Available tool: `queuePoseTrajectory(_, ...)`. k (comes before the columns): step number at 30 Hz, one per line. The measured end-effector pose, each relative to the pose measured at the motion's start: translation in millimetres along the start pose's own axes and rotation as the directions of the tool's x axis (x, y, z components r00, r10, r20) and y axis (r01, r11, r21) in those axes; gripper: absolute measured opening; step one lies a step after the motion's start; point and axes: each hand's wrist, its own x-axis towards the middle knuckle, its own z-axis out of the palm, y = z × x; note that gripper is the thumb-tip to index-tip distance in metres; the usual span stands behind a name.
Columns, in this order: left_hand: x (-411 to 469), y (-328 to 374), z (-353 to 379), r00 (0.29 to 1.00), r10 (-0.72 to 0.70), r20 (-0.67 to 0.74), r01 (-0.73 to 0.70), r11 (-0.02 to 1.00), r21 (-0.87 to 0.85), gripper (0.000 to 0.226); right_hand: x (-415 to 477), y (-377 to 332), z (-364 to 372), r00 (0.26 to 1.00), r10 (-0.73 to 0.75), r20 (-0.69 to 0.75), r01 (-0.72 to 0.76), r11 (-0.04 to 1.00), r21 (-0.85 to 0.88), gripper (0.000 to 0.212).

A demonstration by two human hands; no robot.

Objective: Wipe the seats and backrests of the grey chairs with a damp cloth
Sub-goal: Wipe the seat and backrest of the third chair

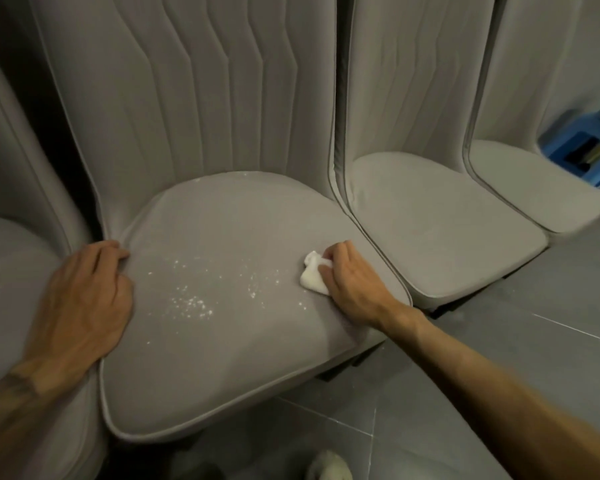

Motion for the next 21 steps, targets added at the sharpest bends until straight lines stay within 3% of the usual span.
queuePoseTrajectory(2, -1.9, 0.8, 1.6, 1.000, -0.002, -0.003, 0.002, 1.000, 0.008, 0.042, 6.8, 15.0, -13.7, 0.997, 0.082, 0.009, -0.081, 0.996, -0.047, 0.026)
queuePoseTrajectory(5, -1.1, 0.7, 2.5, 1.000, -0.013, -0.016, 0.013, 1.000, 0.009, 0.041, 8.9, 18.7, -13.9, 0.978, 0.177, -0.108, -0.183, 0.982, -0.051, 0.024)
queuePoseTrajectory(11, 0.3, -0.8, 6.7, 0.999, -0.027, -0.018, 0.028, 0.999, 0.021, 0.040, -8.8, -29.3, 18.1, 0.997, -0.065, -0.043, 0.068, 0.996, 0.056, 0.019)
queuePoseTrajectory(14, -1.2, 0.2, 5.0, 0.999, -0.034, -0.002, 0.034, 0.999, 0.018, 0.041, -7.1, 9.2, -3.6, 0.998, 0.038, -0.057, -0.038, 0.999, -0.001, 0.022)
queuePoseTrajectory(17, -0.2, 6.0, 1.4, 0.998, -0.062, 0.026, 0.061, 0.998, 0.016, 0.041, -20.0, 6.5, -0.2, 0.963, 0.174, -0.207, -0.191, 0.979, -0.066, 0.020)
queuePoseTrajectory(21, -0.8, 11.6, -0.7, 0.996, -0.078, 0.044, 0.078, 0.997, 0.010, 0.043, -36.8, -49.0, 26.5, 0.982, 0.031, -0.187, -0.008, 0.993, 0.122, 0.023)
